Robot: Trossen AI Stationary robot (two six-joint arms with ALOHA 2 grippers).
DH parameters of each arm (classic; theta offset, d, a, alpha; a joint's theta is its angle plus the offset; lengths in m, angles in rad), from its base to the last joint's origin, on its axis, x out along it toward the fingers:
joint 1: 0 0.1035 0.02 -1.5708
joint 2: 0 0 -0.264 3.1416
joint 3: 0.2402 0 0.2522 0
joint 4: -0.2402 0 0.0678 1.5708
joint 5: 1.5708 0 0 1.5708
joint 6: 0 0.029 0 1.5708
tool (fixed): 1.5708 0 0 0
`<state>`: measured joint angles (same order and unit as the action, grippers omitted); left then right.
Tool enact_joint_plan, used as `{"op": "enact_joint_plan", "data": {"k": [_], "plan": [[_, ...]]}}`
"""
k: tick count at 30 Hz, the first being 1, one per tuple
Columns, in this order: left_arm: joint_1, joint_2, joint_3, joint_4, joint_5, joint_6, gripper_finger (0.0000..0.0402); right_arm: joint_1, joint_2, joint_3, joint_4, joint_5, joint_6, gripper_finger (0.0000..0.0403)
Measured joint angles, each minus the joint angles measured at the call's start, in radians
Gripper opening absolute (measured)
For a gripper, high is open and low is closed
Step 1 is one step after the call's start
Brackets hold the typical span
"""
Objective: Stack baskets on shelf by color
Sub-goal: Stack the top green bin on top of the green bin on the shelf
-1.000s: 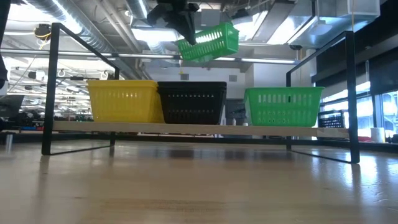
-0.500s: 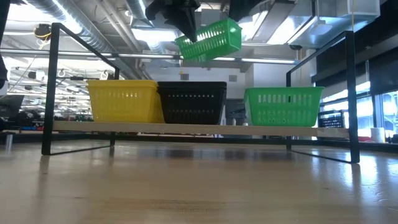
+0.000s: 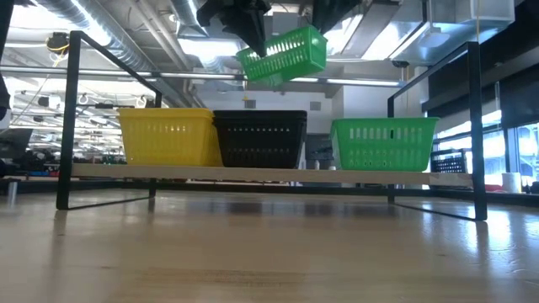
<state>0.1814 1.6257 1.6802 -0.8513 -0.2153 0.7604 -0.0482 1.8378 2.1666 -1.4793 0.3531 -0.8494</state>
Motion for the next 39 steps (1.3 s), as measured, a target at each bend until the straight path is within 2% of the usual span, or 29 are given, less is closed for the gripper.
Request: {"op": "enact_joint_plan", "data": {"k": [6,11,15,20,25,39], "plan": [[-0.006,0.0,0.0,0.001,0.0,-0.018,0.0,-0.037,0.019,0.001,0.0,-0.099,0.0,0.0097],[-0.005,0.0,0.0,0.002,0.0,-0.022,0.0,-0.046,0.036,0.001,0.01,-0.117,0.001,0.0092],[-0.006,0.0,0.0,0.004,-0.001,-0.023,0.0,-0.046,0.035,0.001,0.021,-0.13,0.002,0.007],[-0.005,0.0,0.0,0.006,-0.005,-0.026,0.0,-0.044,0.035,0.0,0.006,-0.148,0.013,0.0013],[-0.005,0.003,0.0,0.009,-0.013,-0.063,0.0001,-0.045,0.035,0.0,0.009,-0.154,0.042,0.0008],[-0.005,0.041,0.0,0.067,-0.094,-0.042,0.0073,-0.046,0.035,-0.001,0.015,-0.149,0.055,0.0002]]}}
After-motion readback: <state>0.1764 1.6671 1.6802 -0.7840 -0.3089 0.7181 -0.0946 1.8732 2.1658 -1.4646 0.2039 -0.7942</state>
